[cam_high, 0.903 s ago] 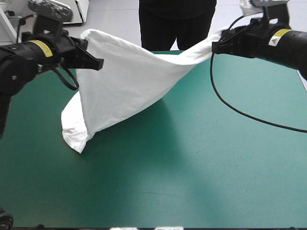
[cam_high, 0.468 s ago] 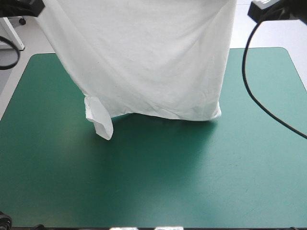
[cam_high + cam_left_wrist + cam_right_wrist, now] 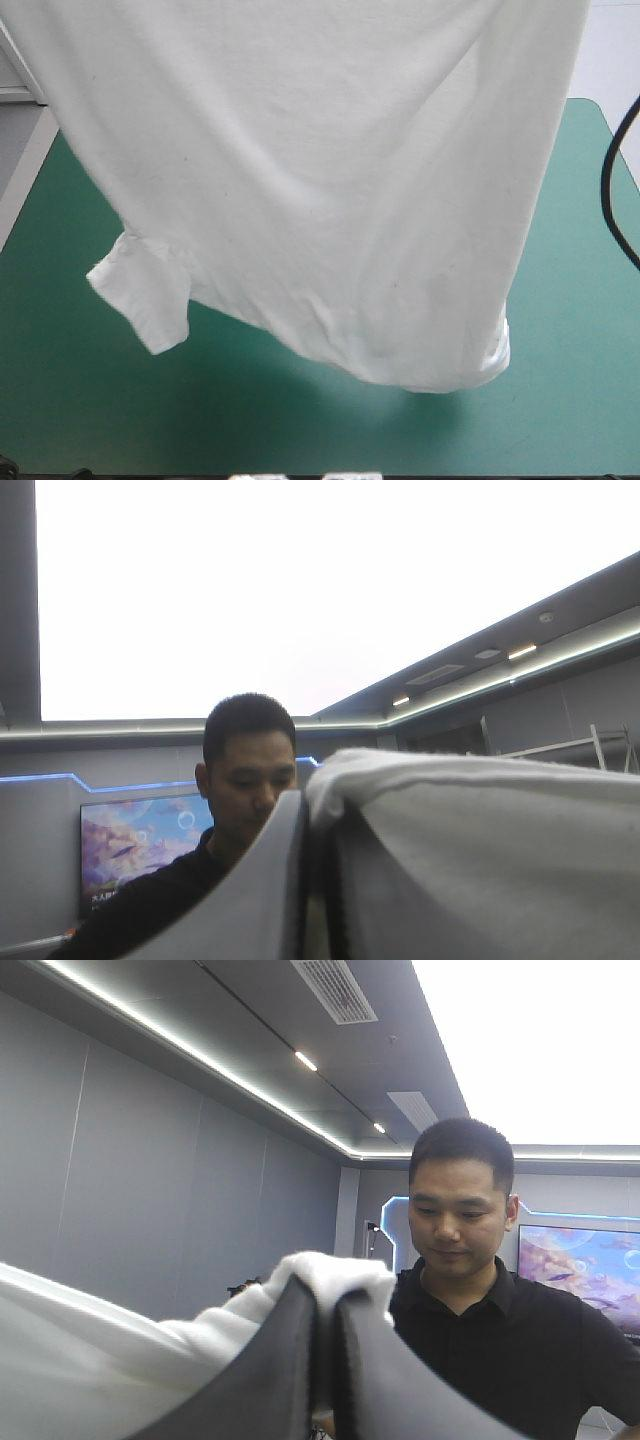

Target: Fold the cloth

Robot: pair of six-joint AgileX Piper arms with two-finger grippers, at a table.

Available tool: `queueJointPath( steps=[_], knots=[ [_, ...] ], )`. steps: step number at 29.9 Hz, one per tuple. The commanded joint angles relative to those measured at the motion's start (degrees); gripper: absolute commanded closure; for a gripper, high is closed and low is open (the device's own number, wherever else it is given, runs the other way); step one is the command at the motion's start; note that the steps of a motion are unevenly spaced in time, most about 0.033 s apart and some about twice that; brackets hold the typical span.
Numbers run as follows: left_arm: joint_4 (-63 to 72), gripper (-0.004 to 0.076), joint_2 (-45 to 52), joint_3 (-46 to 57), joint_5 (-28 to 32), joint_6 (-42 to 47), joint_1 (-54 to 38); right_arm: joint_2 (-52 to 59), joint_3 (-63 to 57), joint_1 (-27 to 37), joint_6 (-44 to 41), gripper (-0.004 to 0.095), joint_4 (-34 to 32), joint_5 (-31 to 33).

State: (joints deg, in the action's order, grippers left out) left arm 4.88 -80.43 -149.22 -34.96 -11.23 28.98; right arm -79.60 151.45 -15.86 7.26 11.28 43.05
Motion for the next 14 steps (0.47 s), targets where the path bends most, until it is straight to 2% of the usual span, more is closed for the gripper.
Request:
queueJointPath(
  steps=[1,4,7,14],
  knots=[
    [0.2,0.0733,1.3,-0.9,5.2,-0.8,0.1,0.9,0.7,0.4,0.5,0.0925,-0.6,-4.3],
    [-3.0,0.0733,0.5,-0.3,2.9,-0.8,0.1,-0.1,0.7,0.4,0.0,0.0925,-1.8,-1.3],
    [-7.9,0.0733,-1.9,0.1,0.4,0.5,0.1,-2.5,0.6,0.4,-3.1,0.0925,-6.1,1.7],
    [-19.1,0.0733,-9.2,0.3,-0.9,5.8,0.0,-9.8,0.6,0.4,-4.1,0.0925,-8.4,2.6]
  ],
)
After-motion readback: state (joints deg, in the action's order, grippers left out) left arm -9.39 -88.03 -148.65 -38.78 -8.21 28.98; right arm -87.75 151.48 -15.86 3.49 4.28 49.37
